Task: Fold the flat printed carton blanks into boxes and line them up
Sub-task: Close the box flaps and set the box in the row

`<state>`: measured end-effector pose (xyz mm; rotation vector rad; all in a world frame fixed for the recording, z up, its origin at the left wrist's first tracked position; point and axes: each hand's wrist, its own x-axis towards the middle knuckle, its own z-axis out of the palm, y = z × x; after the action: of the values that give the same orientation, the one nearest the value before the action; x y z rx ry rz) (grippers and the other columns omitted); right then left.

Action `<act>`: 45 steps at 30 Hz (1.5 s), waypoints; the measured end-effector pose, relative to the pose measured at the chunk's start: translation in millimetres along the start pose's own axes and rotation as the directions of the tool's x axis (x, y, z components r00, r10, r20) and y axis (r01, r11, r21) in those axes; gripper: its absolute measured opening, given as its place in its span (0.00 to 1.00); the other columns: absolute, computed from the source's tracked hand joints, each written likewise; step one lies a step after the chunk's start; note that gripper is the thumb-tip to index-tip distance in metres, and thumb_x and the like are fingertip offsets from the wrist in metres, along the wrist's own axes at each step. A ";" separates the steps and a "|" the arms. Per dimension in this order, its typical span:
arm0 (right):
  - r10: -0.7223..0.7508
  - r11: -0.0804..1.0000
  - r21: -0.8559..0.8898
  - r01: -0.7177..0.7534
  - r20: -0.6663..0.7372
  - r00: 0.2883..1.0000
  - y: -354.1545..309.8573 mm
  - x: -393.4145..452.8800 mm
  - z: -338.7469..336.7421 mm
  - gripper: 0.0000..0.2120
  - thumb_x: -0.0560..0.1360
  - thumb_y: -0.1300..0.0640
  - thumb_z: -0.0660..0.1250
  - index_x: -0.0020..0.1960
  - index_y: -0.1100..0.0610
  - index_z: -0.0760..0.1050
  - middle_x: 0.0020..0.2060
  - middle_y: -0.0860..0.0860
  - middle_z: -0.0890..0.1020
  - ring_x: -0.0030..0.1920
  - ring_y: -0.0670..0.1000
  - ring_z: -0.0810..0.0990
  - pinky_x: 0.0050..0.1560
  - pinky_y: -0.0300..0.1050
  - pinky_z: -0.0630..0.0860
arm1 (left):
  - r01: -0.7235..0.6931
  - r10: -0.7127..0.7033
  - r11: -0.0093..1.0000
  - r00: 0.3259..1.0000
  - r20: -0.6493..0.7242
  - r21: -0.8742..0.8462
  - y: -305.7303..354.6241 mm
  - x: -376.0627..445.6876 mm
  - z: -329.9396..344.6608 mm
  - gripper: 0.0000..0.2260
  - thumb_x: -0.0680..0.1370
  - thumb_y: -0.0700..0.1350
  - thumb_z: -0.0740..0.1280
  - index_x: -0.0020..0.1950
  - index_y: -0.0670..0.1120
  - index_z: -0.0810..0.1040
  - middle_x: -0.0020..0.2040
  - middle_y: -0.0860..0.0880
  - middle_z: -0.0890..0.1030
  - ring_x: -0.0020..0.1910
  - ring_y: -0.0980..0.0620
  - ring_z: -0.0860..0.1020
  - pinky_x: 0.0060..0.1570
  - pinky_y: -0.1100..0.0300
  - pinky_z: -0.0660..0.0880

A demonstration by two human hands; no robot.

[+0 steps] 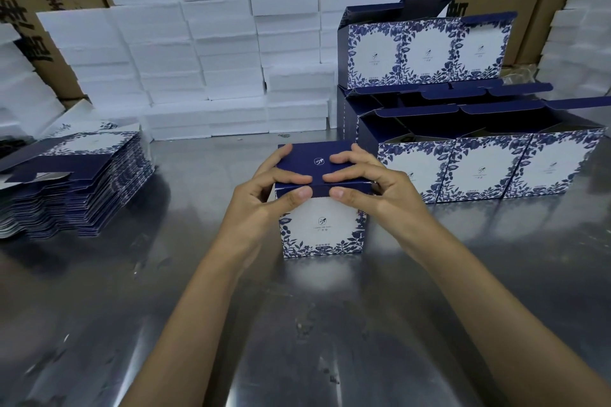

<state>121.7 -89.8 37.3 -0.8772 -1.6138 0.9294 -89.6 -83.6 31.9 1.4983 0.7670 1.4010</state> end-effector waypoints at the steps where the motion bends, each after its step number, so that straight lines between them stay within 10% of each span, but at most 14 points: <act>1: 0.003 1.000 0.021 -0.004 0.019 1.000 -0.4 -1.1 -3.8 0.11 0.71 0.60 0.76 0.52 0.50 0.85 0.64 0.43 0.80 0.74 0.35 0.64 0.72 0.37 0.65 | 0.009 -0.009 1.000 1.000 0.019 -0.017 -0.4 0.2 -2.5 0.09 0.67 0.47 0.80 0.46 0.51 0.87 0.72 0.58 0.74 0.70 0.55 0.73 0.65 0.49 0.74; 7: 0.001 0.997 0.080 0.001 -0.026 1.000 3.4 -2.8 -3.3 0.09 0.68 0.56 0.75 0.48 0.50 0.86 0.61 0.44 0.82 0.74 0.38 0.66 0.73 0.55 0.68 | -0.013 0.012 0.996 1.000 -0.012 -0.084 -7.0 -0.4 -3.0 0.06 0.68 0.43 0.78 0.43 0.51 0.87 0.71 0.56 0.76 0.70 0.52 0.74 0.59 0.53 0.77; 17: 0.037 0.983 0.183 -0.022 -0.079 0.996 8.1 -15.2 -5.2 0.09 0.72 0.55 0.72 0.51 0.48 0.86 0.65 0.32 0.76 0.75 0.34 0.63 0.62 0.31 0.72 | 0.044 -0.044 0.989 0.999 0.002 -0.138 -3.8 -13.4 -10.3 0.07 0.74 0.42 0.70 0.49 0.51 0.86 0.74 0.55 0.73 0.72 0.52 0.72 0.64 0.57 0.75; 21: 0.122 0.972 0.217 -0.090 -0.134 0.983 5.1 -22.8 -0.8 0.18 0.79 0.60 0.69 0.66 0.46 0.79 0.61 0.38 0.82 0.64 0.34 0.76 0.56 0.28 0.73 | 0.120 -0.133 0.981 0.988 -0.080 -0.152 -6.4 -17.3 -2.6 0.30 0.73 0.44 0.75 0.72 0.60 0.71 0.74 0.52 0.72 0.70 0.51 0.75 0.64 0.54 0.75; 26: 0.407 0.911 0.113 -0.396 -0.104 0.907 -5.6 -23.5 7.8 0.23 0.79 0.45 0.67 0.73 0.46 0.70 0.68 0.44 0.78 0.67 0.42 0.76 0.69 0.48 0.74 | 0.289 -0.274 0.953 0.951 -0.146 0.090 -1.1 -14.3 11.4 0.33 0.73 0.36 0.75 0.73 0.56 0.68 0.64 0.52 0.80 0.55 0.60 0.82 0.46 0.66 0.80; 32: 0.256 0.966 0.046 -0.253 -0.082 0.963 -60.8 16.3 -5.3 0.30 0.75 0.37 0.68 0.76 0.40 0.66 0.64 0.37 0.76 0.65 0.39 0.75 0.70 0.50 0.73 | 0.090 -0.004 0.943 0.966 -0.259 0.319 52.0 13.5 22.2 0.35 0.72 0.33 0.75 0.74 0.52 0.66 0.59 0.56 0.80 0.48 0.69 0.80 0.40 0.76 0.75; 38: 0.071 0.996 -0.047 -0.081 -0.177 0.982 -125.4 56.8 -65.0 0.27 0.79 0.38 0.65 0.76 0.41 0.66 0.68 0.42 0.76 0.64 0.44 0.77 0.67 0.51 0.74 | -0.072 0.163 0.891 0.972 -0.167 0.449 116.7 76.8 73.1 0.35 0.74 0.39 0.74 0.75 0.54 0.61 0.54 0.65 0.77 0.47 0.74 0.77 0.45 0.67 0.76; 41: 0.095 0.987 -0.096 -0.132 -0.321 0.942 -141.0 68.5 -115.5 0.27 0.80 0.39 0.64 0.77 0.44 0.65 0.59 0.36 0.76 0.54 0.36 0.76 0.59 0.45 0.74 | -0.060 0.094 0.872 0.994 -0.046 0.485 122.4 119.7 117.0 0.36 0.74 0.40 0.72 0.76 0.52 0.57 0.51 0.65 0.75 0.47 0.68 0.78 0.48 0.62 0.75; 45: 0.170 0.961 -0.125 -0.245 -0.431 0.886 -137.2 85.4 -185.8 0.24 0.79 0.39 0.65 0.72 0.45 0.71 0.66 0.44 0.77 0.66 0.50 0.76 0.66 0.55 0.73 | 0.016 -0.063 0.848 0.996 0.071 0.530 114.3 174.3 181.0 0.38 0.76 0.44 0.71 0.79 0.48 0.51 0.50 0.58 0.76 0.44 0.61 0.76 0.40 0.63 0.71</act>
<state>273.1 -46.7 226.8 -1.2996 -1.2564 0.6874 98.7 -7.8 218.9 1.9345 1.1907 1.1301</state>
